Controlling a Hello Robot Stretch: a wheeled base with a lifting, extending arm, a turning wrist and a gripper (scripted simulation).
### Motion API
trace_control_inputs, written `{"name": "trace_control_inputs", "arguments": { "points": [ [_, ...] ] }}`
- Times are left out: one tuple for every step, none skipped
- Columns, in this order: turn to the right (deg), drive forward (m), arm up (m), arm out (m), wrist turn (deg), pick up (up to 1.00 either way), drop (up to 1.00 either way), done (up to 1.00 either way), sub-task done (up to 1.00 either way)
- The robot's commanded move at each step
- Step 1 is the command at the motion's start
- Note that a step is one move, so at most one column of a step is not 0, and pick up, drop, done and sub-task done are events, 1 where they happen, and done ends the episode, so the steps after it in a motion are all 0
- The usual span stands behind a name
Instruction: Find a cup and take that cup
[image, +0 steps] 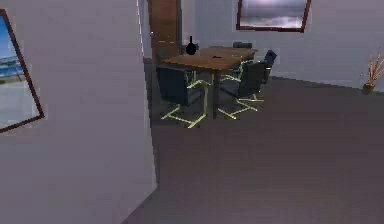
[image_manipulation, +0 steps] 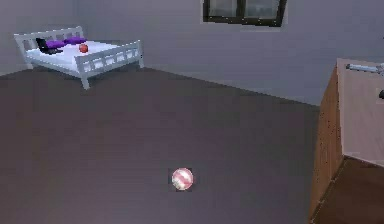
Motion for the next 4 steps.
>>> {"name": "trace_control_inputs", "arguments": {
  "points": [
    [6.0, 0.0, 0.0, 0.0, 0.0, 0.0, 0.0, 0.0, 0.0],
    [0.0, 1.0, 0.0, 0.0, 0.0, 0.0, 0.0, 0.0, 0.0],
    [6.0, 0.0, 0.0, 0.0, 0.0, 0.0, 0.0, 0.0, 0.0],
    [0.0, 0.4, 0.0, 0.0, 0.0, 0.0, 0.0, 0.0, 0.0]
  ]
}}
